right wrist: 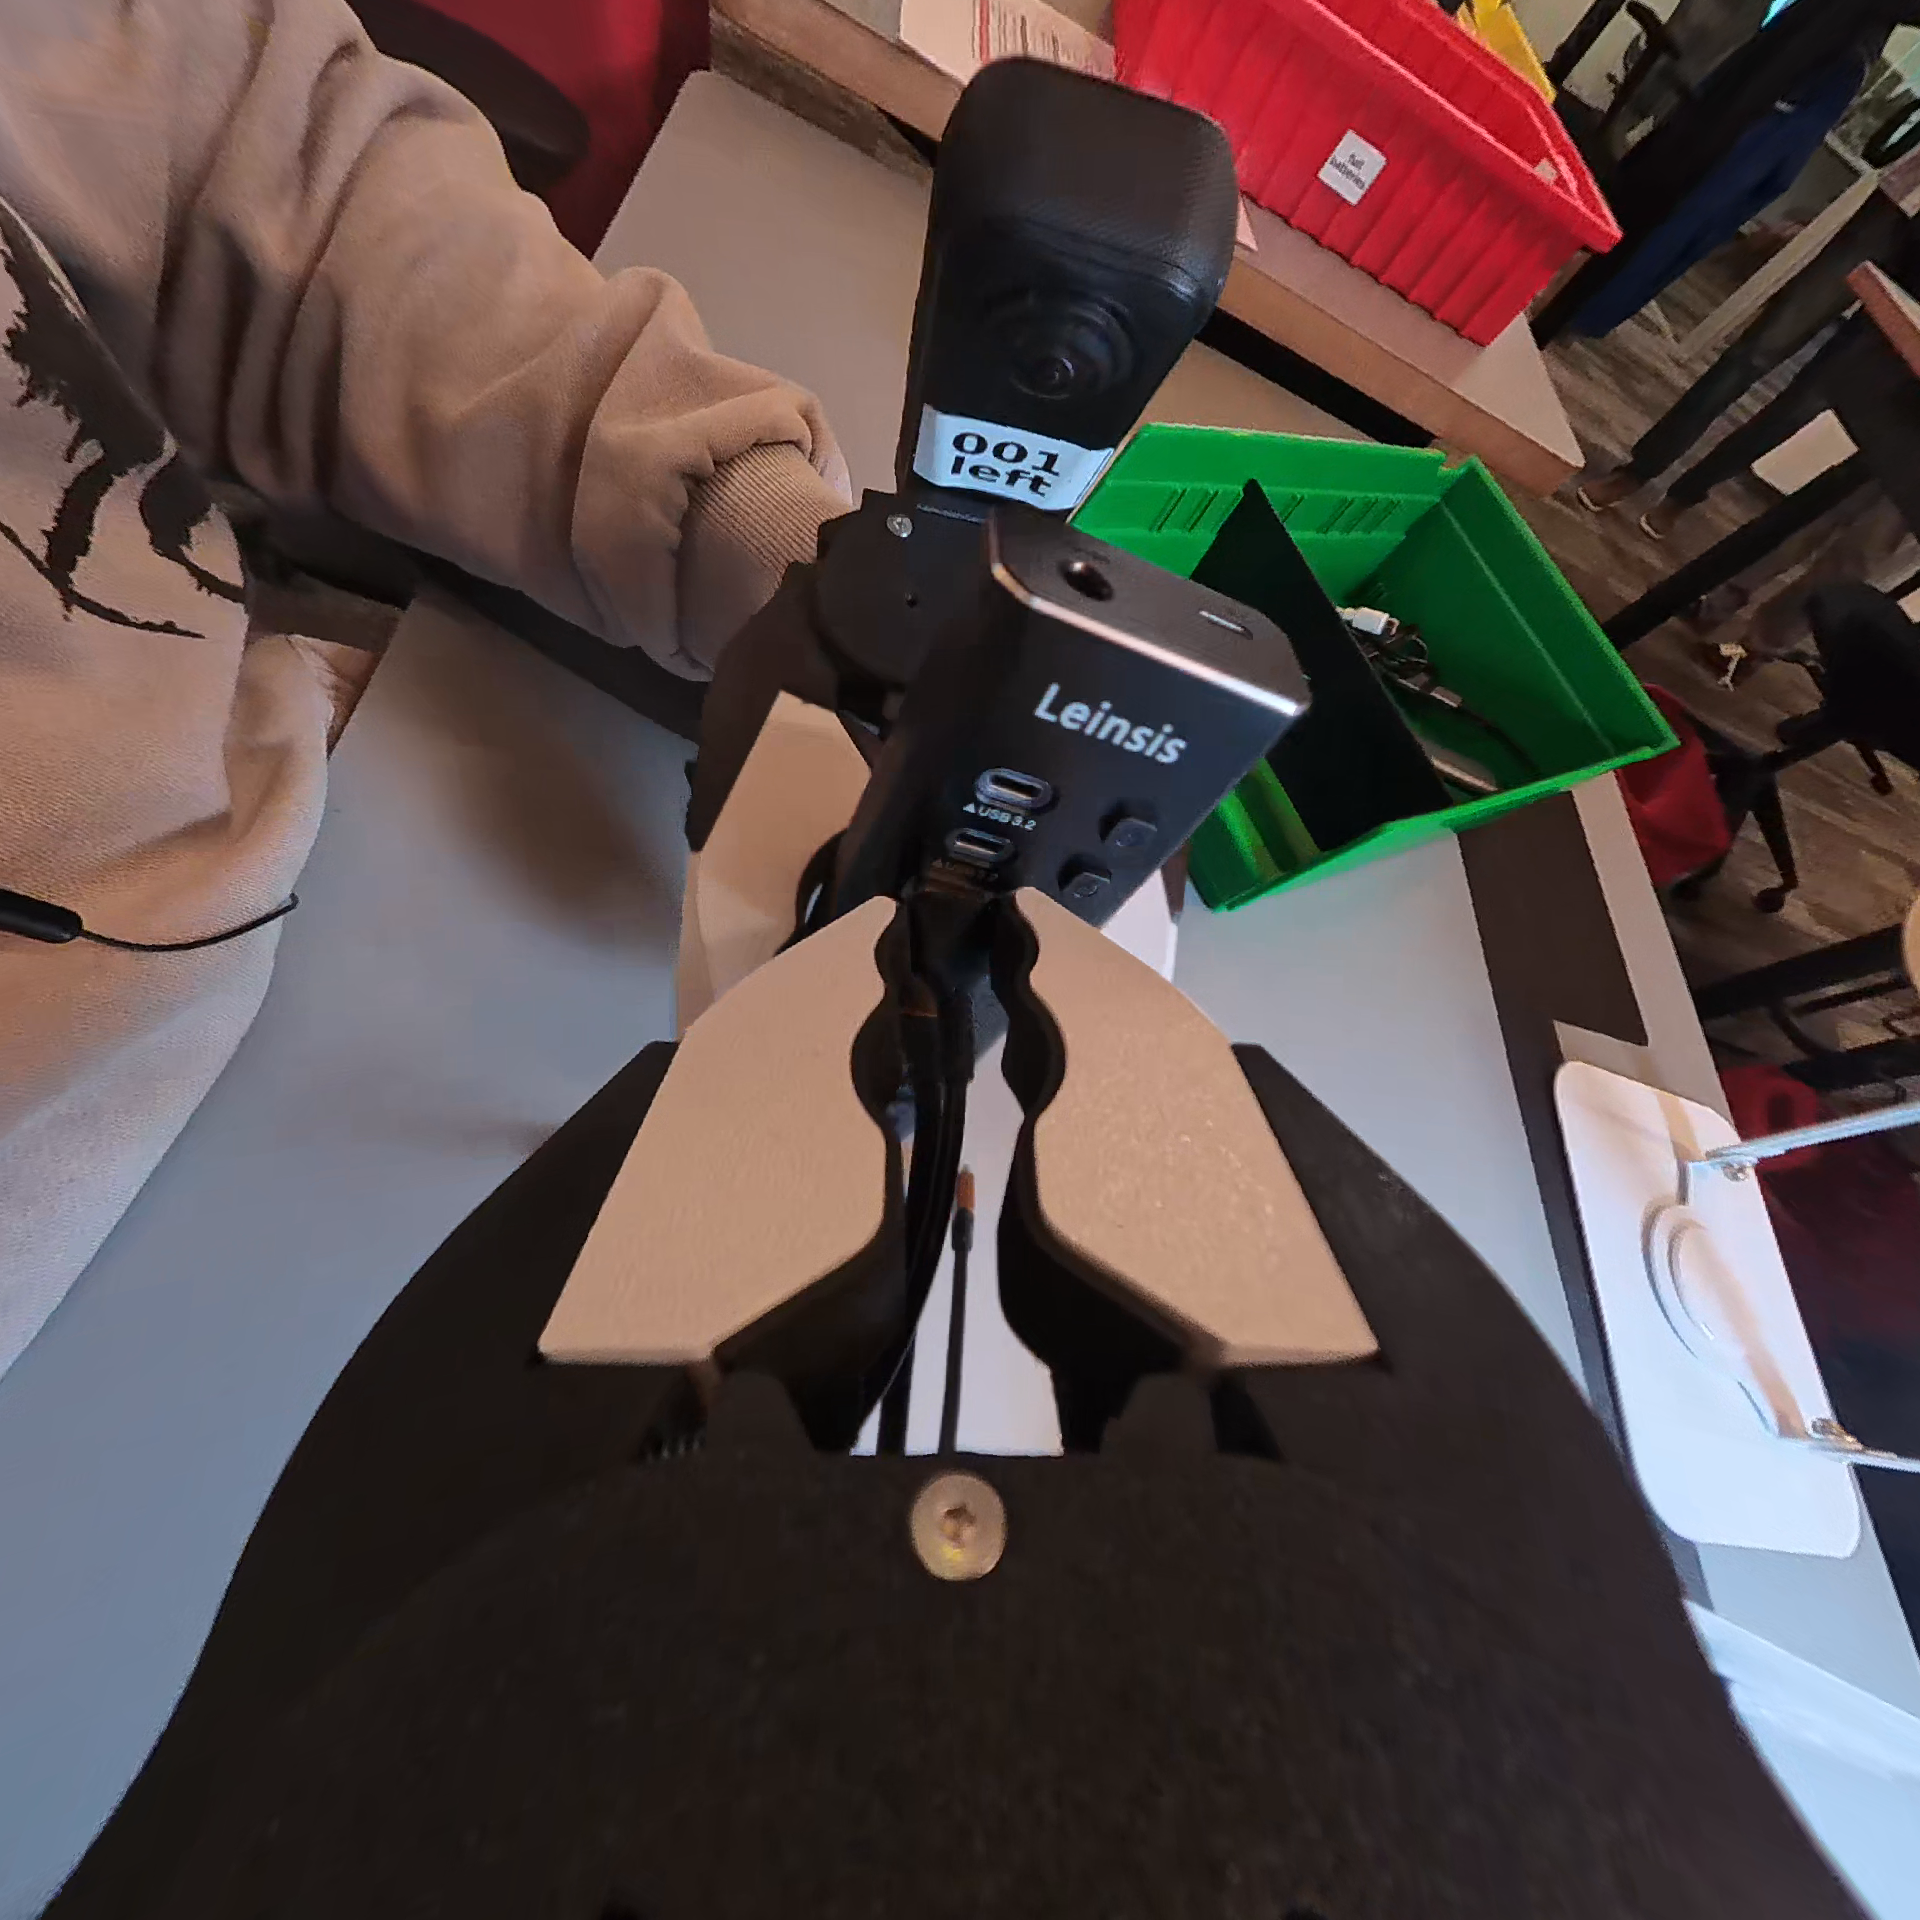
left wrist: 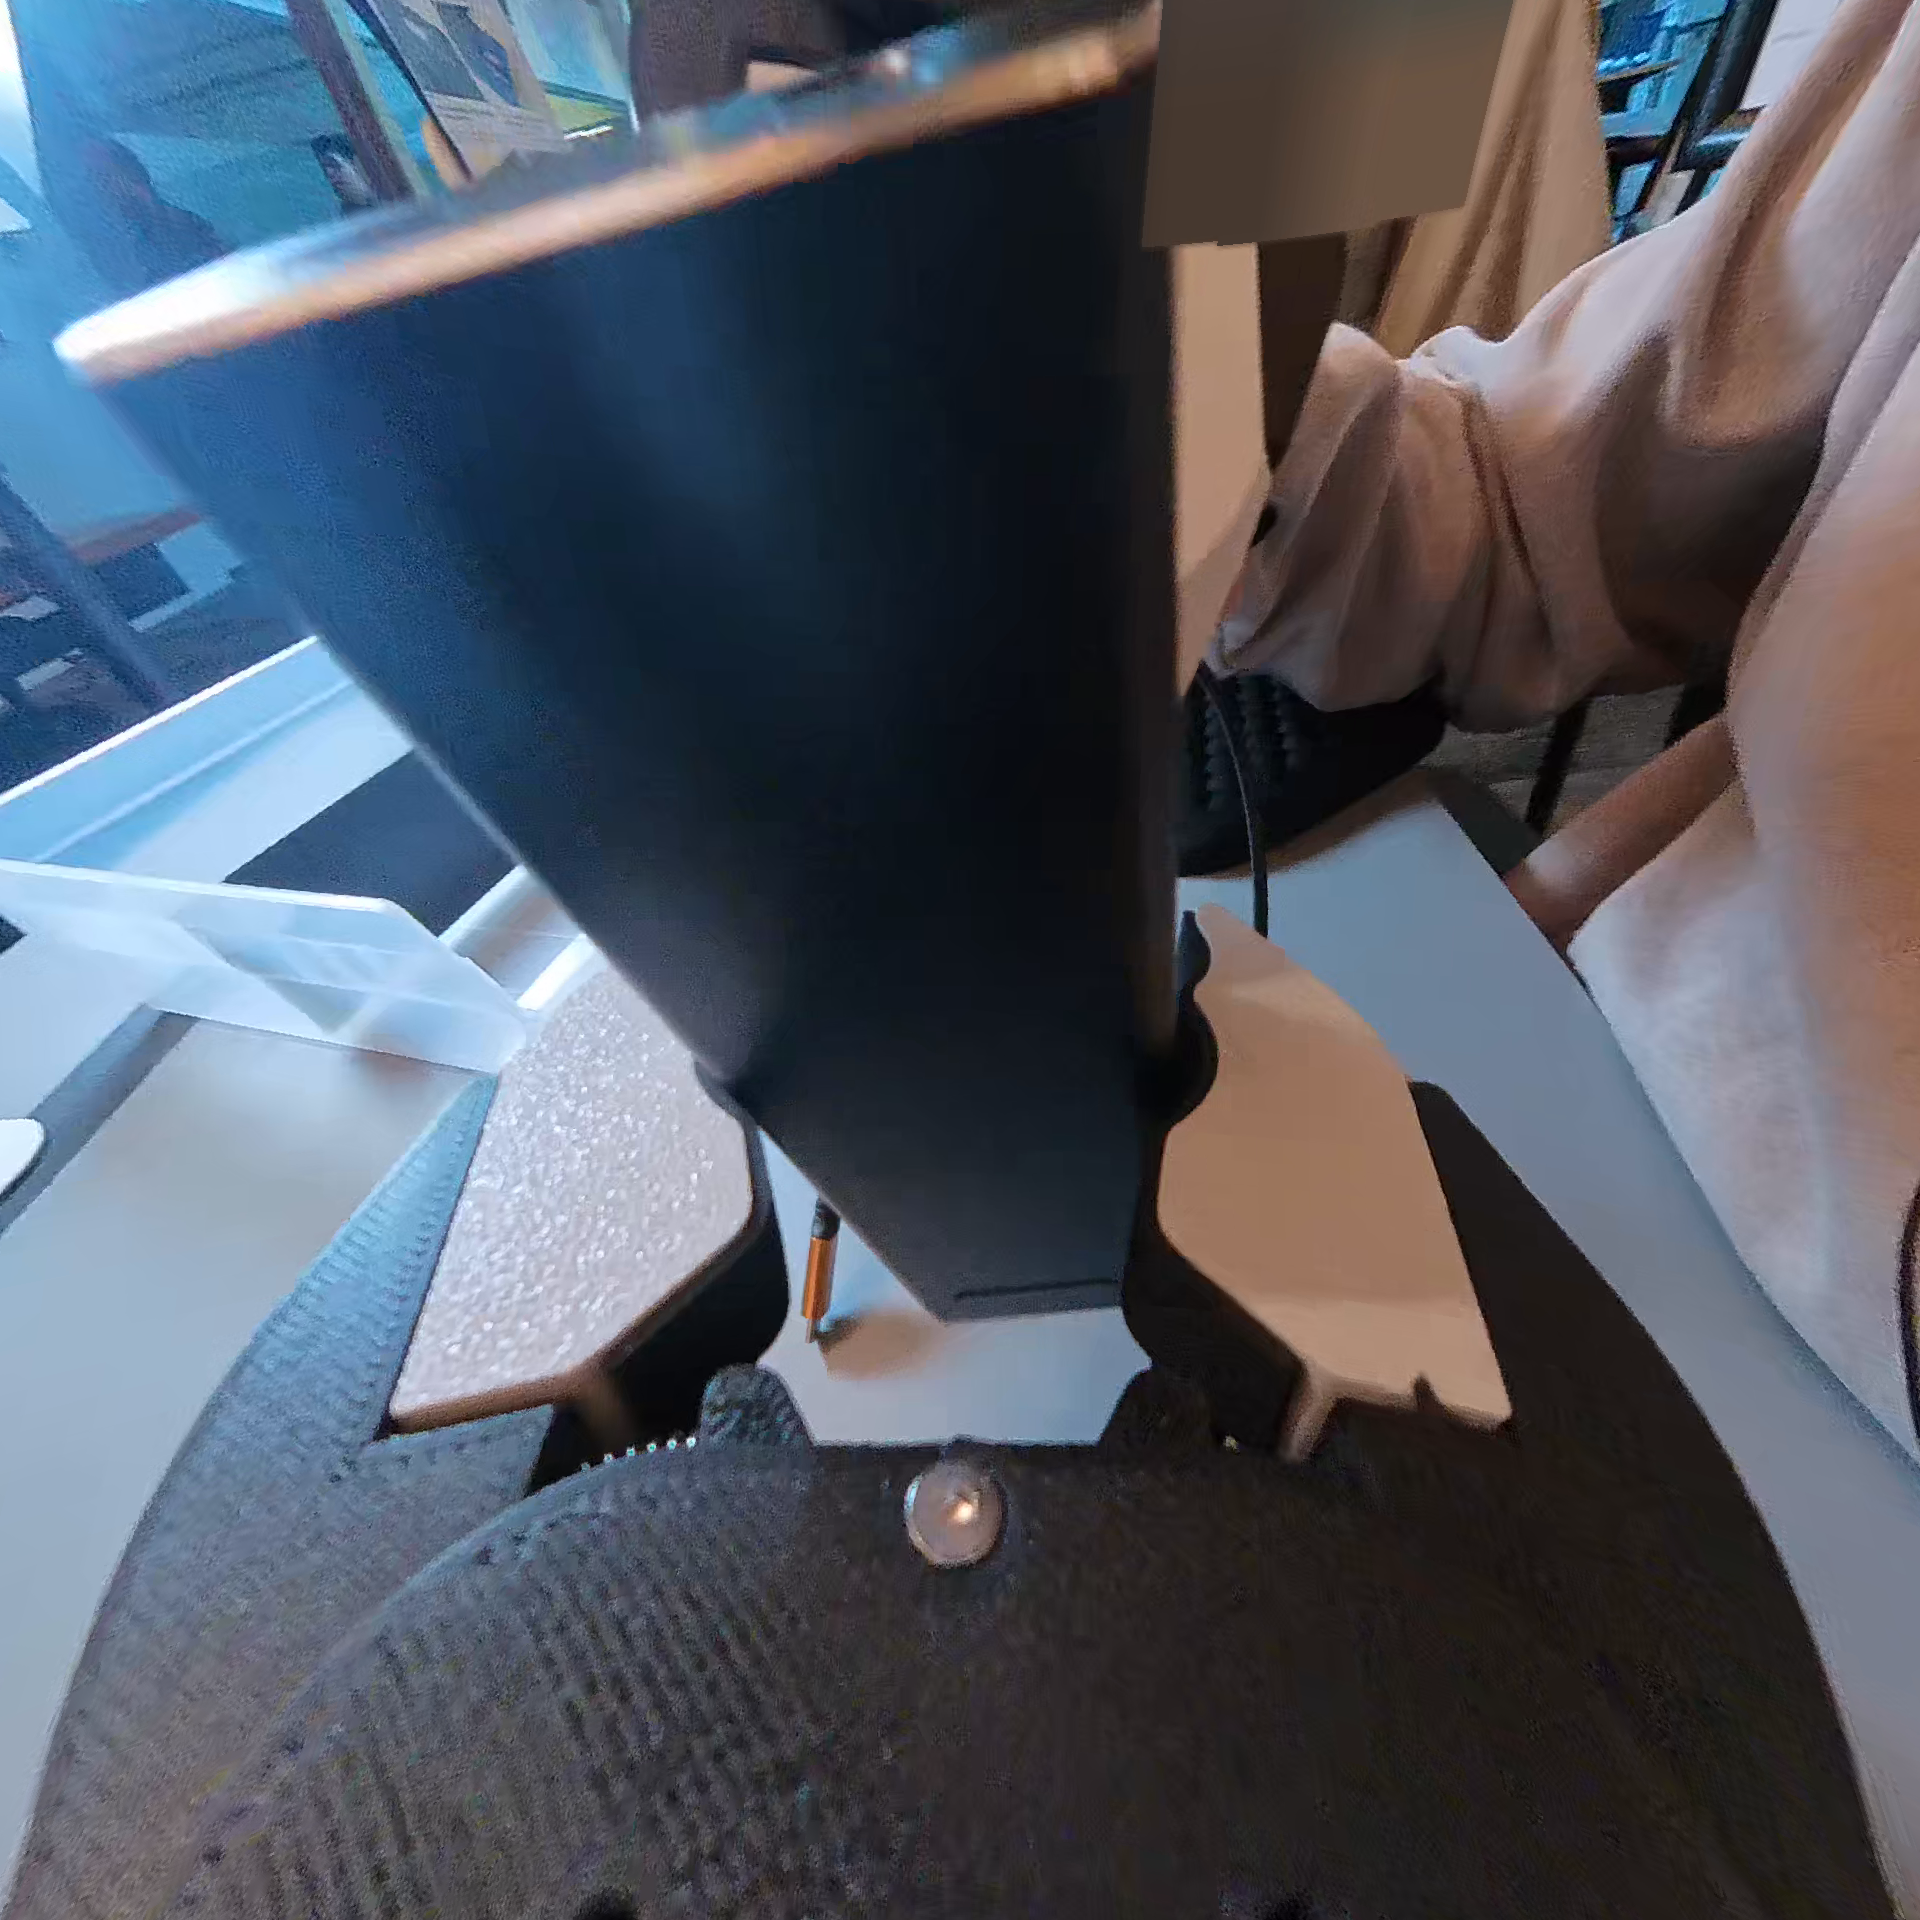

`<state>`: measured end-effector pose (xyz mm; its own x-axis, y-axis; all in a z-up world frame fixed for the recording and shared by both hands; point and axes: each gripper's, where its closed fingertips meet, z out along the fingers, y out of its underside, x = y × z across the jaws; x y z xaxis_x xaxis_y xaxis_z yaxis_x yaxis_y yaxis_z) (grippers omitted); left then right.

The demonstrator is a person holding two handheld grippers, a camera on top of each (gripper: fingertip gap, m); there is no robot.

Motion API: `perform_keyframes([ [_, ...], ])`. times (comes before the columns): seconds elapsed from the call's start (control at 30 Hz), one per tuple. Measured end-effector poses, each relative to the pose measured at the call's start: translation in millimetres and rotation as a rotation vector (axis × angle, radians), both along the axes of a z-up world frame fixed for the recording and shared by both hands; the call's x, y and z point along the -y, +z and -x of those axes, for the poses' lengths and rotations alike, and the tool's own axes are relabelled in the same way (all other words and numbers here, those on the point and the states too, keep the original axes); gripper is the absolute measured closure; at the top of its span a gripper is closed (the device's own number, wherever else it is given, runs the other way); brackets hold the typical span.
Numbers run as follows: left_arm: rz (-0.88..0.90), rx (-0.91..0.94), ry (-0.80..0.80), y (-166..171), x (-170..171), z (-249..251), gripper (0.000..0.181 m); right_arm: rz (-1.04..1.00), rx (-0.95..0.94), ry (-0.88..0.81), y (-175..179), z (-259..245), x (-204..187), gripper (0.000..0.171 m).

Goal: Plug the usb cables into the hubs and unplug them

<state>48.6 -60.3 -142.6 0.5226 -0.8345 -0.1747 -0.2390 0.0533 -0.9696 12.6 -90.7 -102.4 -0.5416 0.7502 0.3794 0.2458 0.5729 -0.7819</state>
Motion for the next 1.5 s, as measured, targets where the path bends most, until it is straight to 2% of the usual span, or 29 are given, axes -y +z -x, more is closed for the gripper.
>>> perform_keyframes([
  [0.43, -0.054, 0.006, 0.027, 13, 1, 11, 0.108, 0.132, -0.036, -0.023, 7, 1, -2, 0.156],
  [0.53, -0.076, -0.009, 0.009, 15, 5, 9, 0.108, 0.104, -0.052, -0.006, 8, -1, 2, 0.156],
  [0.7, -0.142, 0.015, 0.004, 35, 11, 14, 0.108, 0.157, -0.056, 0.012, 12, -5, 0, 0.156],
  [1.03, -0.12, 0.039, -0.024, 41, 17, 17, 0.108, 0.185, -0.107, 0.039, 16, -4, 5, 0.156],
  [1.33, -0.071, 0.005, -0.006, 32, 11, 21, 0.108, 0.15, -0.081, -0.005, 7, 0, -3, 0.156],
  [1.5, -0.031, -0.17, 0.118, -1, -7, 31, 0.109, 0.024, -0.05, -0.059, -9, 7, -8, 0.156],
])
